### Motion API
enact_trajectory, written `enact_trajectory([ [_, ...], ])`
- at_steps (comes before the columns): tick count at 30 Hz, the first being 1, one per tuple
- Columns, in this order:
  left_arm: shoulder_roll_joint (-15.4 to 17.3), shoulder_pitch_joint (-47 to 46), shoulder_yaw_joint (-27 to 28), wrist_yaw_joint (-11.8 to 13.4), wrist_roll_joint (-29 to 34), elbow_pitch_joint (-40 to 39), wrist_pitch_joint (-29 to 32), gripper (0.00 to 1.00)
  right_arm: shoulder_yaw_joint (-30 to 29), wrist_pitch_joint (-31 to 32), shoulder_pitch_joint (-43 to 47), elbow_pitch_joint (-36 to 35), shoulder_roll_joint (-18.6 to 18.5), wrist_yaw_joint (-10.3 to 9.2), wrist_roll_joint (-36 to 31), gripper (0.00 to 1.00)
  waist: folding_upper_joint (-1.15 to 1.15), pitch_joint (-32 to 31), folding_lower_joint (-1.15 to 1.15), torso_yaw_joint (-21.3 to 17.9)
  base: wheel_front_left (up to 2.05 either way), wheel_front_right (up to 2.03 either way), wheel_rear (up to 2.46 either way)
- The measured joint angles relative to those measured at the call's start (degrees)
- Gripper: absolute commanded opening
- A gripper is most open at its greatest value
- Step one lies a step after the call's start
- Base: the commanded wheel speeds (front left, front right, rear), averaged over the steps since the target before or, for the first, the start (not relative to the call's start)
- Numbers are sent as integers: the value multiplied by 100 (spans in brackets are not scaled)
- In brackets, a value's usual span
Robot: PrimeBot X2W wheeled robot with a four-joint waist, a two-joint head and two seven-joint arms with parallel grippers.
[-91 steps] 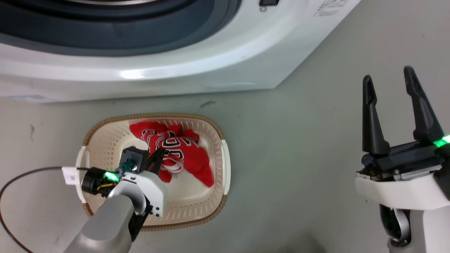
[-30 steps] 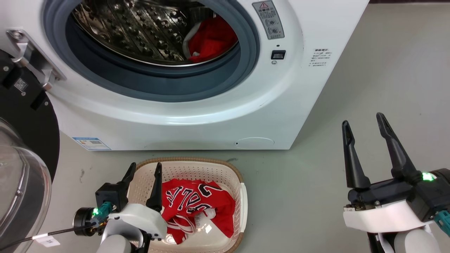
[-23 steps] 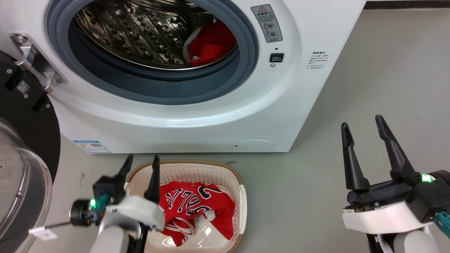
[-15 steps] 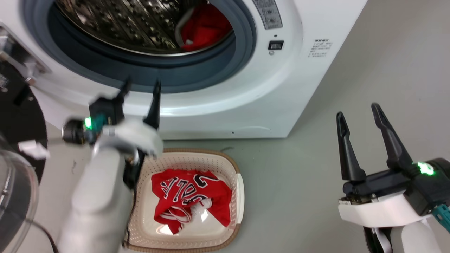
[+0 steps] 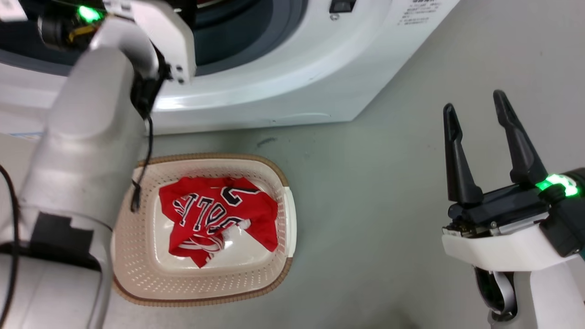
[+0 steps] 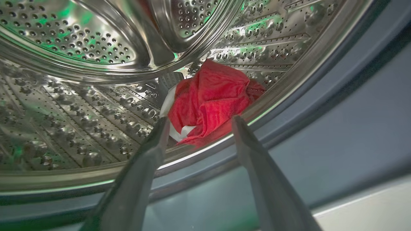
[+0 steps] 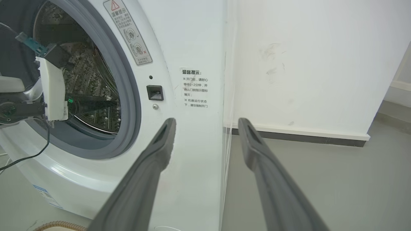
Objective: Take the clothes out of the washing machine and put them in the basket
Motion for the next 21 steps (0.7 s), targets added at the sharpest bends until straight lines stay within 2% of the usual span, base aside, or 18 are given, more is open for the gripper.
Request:
enact_trajectory([
  [11, 438, -1074, -984, -1, -1355, 58, 1483, 100, -23, 0, -308, -70, 1, 0, 92, 100, 0, 600, 0, -269, 0, 0, 0],
  [18, 791, -1585, -1350, -1, -1749, 141, 2098, 100, -10, 0, -415, -120, 0, 0, 227, 100, 0, 925, 0, -487, 0, 0, 0],
  [21, 826, -1739, -1505, -1, -1831, 185, 2215, 100, -48, 0, -472, -146, 1, 0, 302, 100, 0, 1070, 0, -572, 0, 0, 0],
])
